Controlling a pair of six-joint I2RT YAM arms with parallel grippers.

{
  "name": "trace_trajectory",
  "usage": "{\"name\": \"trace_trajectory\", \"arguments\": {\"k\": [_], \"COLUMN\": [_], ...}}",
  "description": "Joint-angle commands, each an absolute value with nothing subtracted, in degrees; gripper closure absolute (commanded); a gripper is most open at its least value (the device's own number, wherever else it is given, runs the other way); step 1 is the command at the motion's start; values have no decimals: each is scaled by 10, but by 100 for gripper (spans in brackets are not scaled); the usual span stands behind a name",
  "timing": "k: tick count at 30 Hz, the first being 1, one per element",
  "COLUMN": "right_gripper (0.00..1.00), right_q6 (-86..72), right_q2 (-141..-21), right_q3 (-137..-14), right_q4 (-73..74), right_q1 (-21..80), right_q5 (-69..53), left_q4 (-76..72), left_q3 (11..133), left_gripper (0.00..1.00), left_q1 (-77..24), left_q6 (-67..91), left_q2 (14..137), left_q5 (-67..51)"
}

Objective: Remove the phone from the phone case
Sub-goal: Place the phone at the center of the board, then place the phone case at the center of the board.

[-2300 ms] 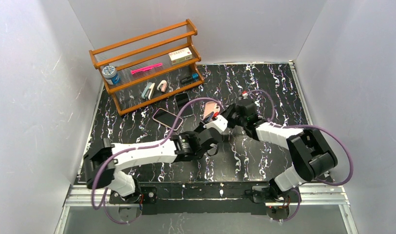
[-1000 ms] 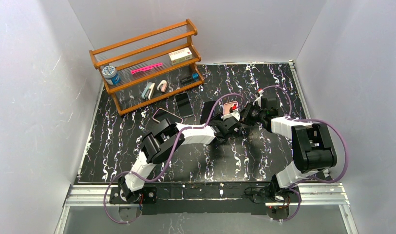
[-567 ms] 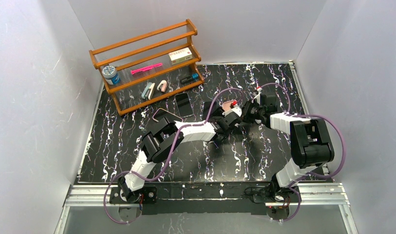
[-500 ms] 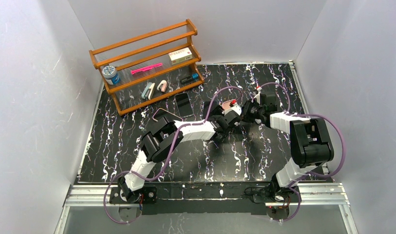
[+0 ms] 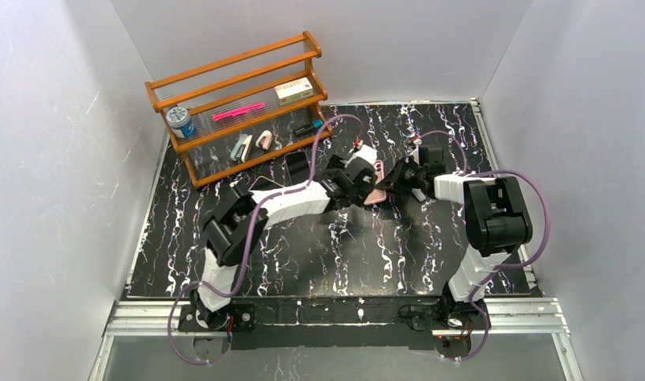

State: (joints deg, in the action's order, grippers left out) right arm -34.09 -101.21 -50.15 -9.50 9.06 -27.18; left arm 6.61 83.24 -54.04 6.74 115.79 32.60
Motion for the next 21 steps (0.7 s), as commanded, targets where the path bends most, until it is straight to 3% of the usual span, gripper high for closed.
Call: {"name": "trace_trajectory", "arguments": {"k": [1,8,21], "right_gripper": [99,98,94], "right_q6": [-346,-379,-400], "right_q2": [-1034,-1068,-1090], "right_q3": [-537,-548,-564], "right_q4": [-108,-134,-135], "right_q1": [89,102,131], "right_q5": [-287,-307,-315], "left_q4": [75,51,72], "left_q3": [787,722,688], "left_gripper": [10,7,2], "left_q1": [-490,-394,-304], "left_q6": [160,229,322], "left_q2": [1057,974,925], "left_q5": [249,144,117]}}
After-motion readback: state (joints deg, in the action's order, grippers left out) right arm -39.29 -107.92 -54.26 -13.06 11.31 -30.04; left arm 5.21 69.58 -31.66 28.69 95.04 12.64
